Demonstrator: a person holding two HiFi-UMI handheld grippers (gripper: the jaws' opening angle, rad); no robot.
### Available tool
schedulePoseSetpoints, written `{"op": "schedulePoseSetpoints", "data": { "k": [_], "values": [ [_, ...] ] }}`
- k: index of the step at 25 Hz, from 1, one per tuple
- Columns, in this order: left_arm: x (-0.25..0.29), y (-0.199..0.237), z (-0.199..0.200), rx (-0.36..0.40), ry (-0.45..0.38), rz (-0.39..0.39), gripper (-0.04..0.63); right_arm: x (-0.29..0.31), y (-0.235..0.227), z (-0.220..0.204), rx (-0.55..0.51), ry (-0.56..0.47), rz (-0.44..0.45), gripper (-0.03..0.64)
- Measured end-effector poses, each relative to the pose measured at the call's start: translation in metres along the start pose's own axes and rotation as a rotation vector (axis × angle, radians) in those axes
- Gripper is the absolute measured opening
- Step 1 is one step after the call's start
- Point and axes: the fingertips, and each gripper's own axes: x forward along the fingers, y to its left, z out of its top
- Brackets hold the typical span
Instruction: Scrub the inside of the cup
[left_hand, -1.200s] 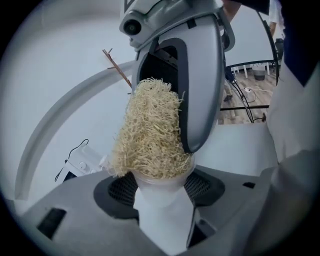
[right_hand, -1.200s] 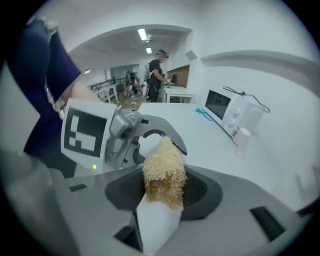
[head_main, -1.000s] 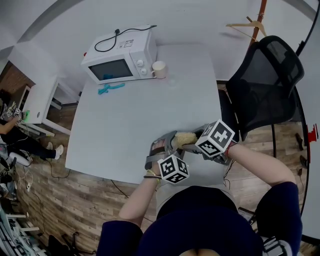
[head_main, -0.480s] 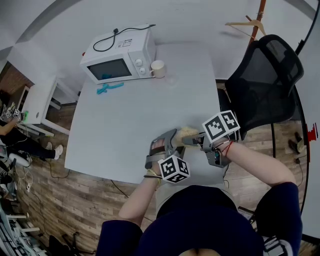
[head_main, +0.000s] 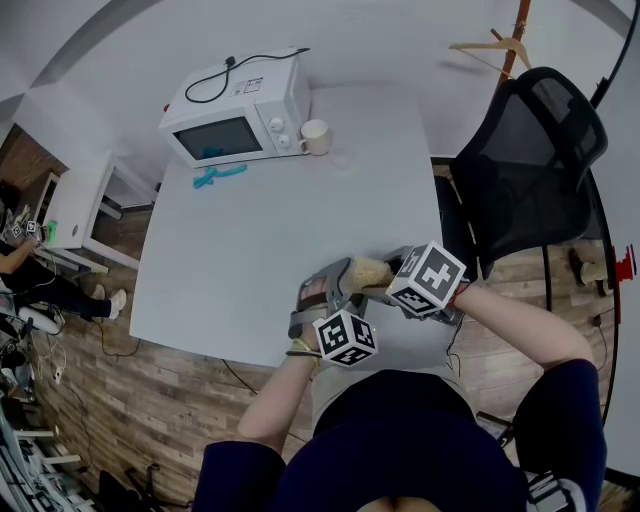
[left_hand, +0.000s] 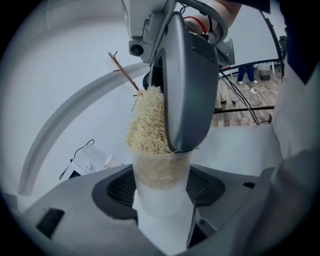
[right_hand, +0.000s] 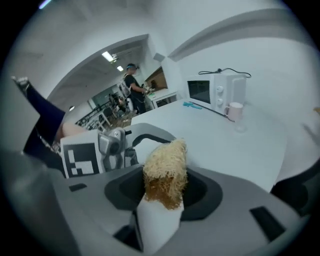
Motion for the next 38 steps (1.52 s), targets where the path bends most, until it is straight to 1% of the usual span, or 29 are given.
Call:
{"op": "schedulePoseSetpoints", "data": {
  "k": [4, 7, 10, 14, 15, 16, 17, 20, 24, 28, 31, 34, 38],
  "values": [
    [0.0, -0.006, 0.001, 0.003, -0.001, -0.019, 0.284, 0.001, 0.007, -0.004, -0.263, 0.057, -0.026, 0.179],
    [0.0, -0.009, 0.002, 0.0, -0.004, -0.032, 0.284, 0.0, 0.011, -0.003, -0.497, 0.106, -0.044, 0.179],
    [0.0, -0.011, 0.004, 0.002, -0.01, -0.044, 0.284, 0.0, 0.012, -0.009, -0.768, 0.158, -0.077, 0.179],
    [0.001, -0.012, 0.006, 0.009, -0.017, -0.051, 0.284, 0.002, 0.012, -0.016, -1.233, 0.229, -0.167, 0.179],
    [0.001, -0.013, 0.006, 0.014, -0.017, -0.052, 0.284, 0.003, 0.01, -0.017, -1.325, 0.246, -0.195, 0.179],
    [0.002, -0.014, 0.006, 0.019, -0.016, -0.054, 0.284, 0.004, 0.009, -0.019, -1.385, 0.259, -0.216, 0.179],
    [0.002, -0.015, 0.005, 0.022, -0.014, -0.056, 0.284, 0.005, 0.009, -0.02, -1.416, 0.269, -0.227, 0.179],
    [0.002, -0.017, 0.005, 0.022, -0.011, -0.061, 0.284, 0.007, 0.01, -0.021, -1.424, 0.28, -0.232, 0.179],
    [0.002, -0.02, 0.0, 0.004, -0.015, -0.067, 0.284, 0.01, 0.011, -0.022, -1.353, 0.272, -0.212, 0.179],
    [0.003, -0.024, -0.003, -0.066, -0.055, -0.068, 0.284, 0.013, 0.012, -0.022, -1.279, 0.256, -0.217, 0.179],
    [0.004, -0.028, -0.005, -0.122, -0.092, -0.08, 0.284, 0.013, 0.014, -0.023, -1.205, 0.249, -0.198, 0.179],
    [0.008, -0.033, -0.01, -0.172, -0.094, -0.09, 0.284, 0.012, 0.015, -0.025, -1.136, 0.239, -0.176, 0.179],
    [0.015, -0.038, -0.023, -0.235, -0.085, -0.099, 0.284, 0.007, 0.011, -0.024, -1.059, 0.221, -0.172, 0.179]
  ]
}}
